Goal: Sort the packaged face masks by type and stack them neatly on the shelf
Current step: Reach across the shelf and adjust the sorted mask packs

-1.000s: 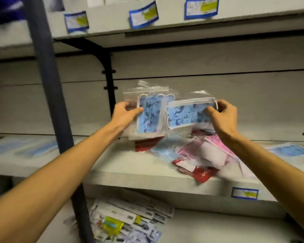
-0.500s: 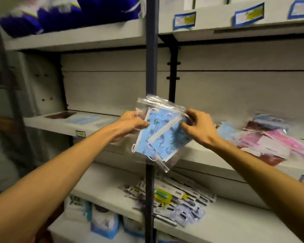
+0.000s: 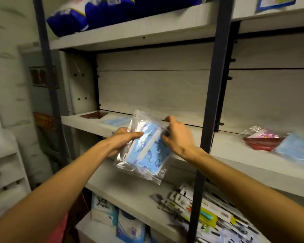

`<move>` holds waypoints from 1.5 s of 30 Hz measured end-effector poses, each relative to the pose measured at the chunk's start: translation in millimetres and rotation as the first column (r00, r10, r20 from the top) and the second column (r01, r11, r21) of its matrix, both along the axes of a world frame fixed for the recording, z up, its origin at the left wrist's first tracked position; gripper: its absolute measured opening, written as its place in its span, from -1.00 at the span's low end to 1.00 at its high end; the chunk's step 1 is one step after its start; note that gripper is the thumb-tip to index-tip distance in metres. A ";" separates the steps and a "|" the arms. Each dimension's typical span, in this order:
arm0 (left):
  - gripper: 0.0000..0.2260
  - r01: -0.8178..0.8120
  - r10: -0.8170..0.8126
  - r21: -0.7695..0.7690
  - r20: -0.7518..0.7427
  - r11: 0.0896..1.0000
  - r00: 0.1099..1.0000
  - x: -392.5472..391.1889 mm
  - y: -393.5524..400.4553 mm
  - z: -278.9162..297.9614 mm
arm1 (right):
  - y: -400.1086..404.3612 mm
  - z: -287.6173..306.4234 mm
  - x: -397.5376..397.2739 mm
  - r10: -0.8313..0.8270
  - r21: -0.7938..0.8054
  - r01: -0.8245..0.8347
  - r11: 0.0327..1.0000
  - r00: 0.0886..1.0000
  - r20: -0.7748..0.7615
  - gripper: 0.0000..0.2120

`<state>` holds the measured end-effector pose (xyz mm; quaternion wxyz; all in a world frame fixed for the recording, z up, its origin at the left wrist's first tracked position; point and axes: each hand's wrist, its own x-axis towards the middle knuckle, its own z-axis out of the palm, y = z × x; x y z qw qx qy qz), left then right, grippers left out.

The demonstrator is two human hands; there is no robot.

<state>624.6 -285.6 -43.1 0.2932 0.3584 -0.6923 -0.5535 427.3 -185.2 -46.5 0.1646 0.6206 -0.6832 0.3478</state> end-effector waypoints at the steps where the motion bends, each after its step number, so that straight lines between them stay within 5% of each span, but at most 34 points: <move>1: -0.66 0.026 -0.026 0.020 0.009 0.999 1.000 1.0 -12.8 -1.9 | -14.2 -3.2 1.4 -0.004 0.001 0.004 1.000 1.000 0.015 -0.54; 6: -0.64 0.143 -0.147 0.054 0.082 0.988 0.986 -5.9 -79.9 -7.8 | -72.5 -8.9 -0.5 -0.023 -0.051 0.030 0.998 0.989 0.144 -0.51; 10: -0.87 0.050 -0.050 -0.004 0.015 0.999 0.999 -24.0 -123.3 -13.5 | -110.9 -9.2 -3.2 -0.009 0.004 0.008 1.000 0.982 0.191 -0.44; 13: -0.78 -0.028 0.030 -0.032 0.038 0.999 0.999 -35.8 -146.5 -13.9 | -130.8 -14.7 -4.4 -0.036 0.024 0.031 0.999 0.978 0.208 -0.42; 16: -0.67 0.073 -0.082 0.081 0.110 0.994 0.991 -40.1 -160.2 -5.2 | -144.5 -20.8 -9.6 -0.061 0.044 0.053 0.998 0.977 0.202 -0.41; 22: -0.78 0.150 -0.143 -0.033 0.163 0.988 0.976 -67.4 -185.4 0.3 | -150.1 -20.3 -33.8 -0.208 -0.101 0.236 0.966 0.951 0.230 -0.34; 27: -0.93 0.136 -0.135 0.046 -0.025 0.990 0.991 -102.3 -197.8 12.0 | -136.9 -18.7 -62.0 -0.268 -0.160 0.442 0.883 0.753 0.602 -0.35; 31: -0.70 0.259 -0.202 0.245 -0.233 0.935 0.951 -139.8 -188.4 19.7 | -119.2 -14.4 -67.2 -0.118 0.036 0.208 0.977 0.392 0.912 -0.36; 34: -0.64 0.404 -0.332 0.278 -0.272 0.872 0.903 -159.5 -176.7 20.5 | -108.3 -12.6 -68.2 -0.072 0.047 0.088 0.995 0.300 0.951 -0.50; 37: -0.72 0.522 -0.464 0.184 -0.281 0.833 0.840 -173.3 -172.6 18.2 | -97.1 -9.3 -70.3 -0.103 0.000 0.283 0.959 0.347 0.932 -0.67; 40: -0.83 0.447 -0.443 -0.250 0.074 0.859 0.893 -179.2 -176.7 9.9 | -79.4 -6.6 -73.7 -0.118 -0.044 0.404 0.913 0.367 0.923 -0.62; 42: -0.72 0.400 -0.229 -0.608 0.341 0.686 0.912 -174.6 -183.5 -4.7 | -69.5 -9.3 -74.0 -0.226 -0.008 0.481 0.877 0.427 0.876 -0.62; 45: -0.58 0.463 -0.211 -0.728 0.416 0.506 0.884 -159.4 -186.1 -27.1 | -62.0 -17.4 -73.0 -0.414 0.060 0.566 0.822 0.523 0.745 -0.67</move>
